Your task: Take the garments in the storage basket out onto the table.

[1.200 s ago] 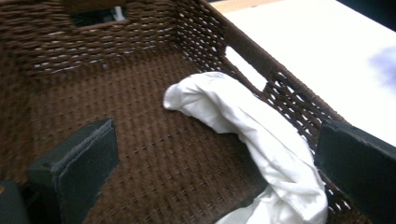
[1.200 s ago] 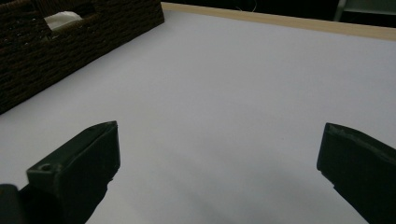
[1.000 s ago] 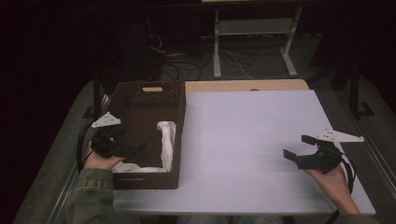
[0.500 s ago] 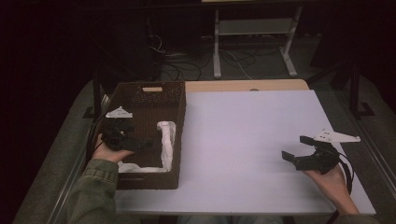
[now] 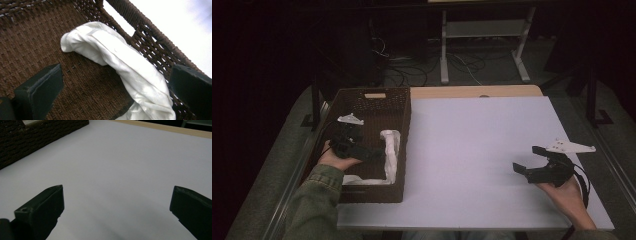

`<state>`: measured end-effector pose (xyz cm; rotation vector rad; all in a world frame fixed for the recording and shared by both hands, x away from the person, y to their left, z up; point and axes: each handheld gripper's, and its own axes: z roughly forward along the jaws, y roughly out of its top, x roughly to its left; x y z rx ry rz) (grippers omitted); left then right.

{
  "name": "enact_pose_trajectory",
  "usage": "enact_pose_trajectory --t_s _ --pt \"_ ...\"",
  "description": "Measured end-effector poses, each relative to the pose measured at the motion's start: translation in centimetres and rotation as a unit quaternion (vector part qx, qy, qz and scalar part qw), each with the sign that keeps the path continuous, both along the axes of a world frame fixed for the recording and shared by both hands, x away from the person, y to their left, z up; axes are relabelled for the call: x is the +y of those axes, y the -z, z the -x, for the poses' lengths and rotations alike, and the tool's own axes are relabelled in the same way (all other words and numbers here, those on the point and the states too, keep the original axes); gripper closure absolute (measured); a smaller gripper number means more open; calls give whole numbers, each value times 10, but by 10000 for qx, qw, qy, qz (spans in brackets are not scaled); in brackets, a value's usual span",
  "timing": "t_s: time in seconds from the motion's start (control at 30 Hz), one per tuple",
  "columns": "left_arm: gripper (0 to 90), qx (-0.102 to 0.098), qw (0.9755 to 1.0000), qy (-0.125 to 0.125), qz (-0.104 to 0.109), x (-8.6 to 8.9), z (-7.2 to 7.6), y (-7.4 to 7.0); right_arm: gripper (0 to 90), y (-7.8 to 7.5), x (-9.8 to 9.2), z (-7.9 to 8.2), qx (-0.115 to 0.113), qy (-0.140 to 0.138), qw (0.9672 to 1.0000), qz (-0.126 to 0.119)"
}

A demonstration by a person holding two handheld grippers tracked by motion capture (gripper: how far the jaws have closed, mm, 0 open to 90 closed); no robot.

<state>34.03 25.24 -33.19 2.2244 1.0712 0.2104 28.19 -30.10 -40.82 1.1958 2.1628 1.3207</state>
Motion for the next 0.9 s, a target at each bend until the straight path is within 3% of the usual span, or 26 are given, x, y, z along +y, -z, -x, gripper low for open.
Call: enact_pose_trajectory --t_s 0.47,0.67,0.9 --pt "0 376 9991 120 -137 -8 -10 15 0 1 3 0 0 -22 9999 142" --pt "0 533 9982 157 -212 -10 -14 21 0 3 6 0 -26 -42 9993 376" --pt "0 693 9971 212 -235 -14 -17 28 0 3 7 0 -30 -50 9989 458"
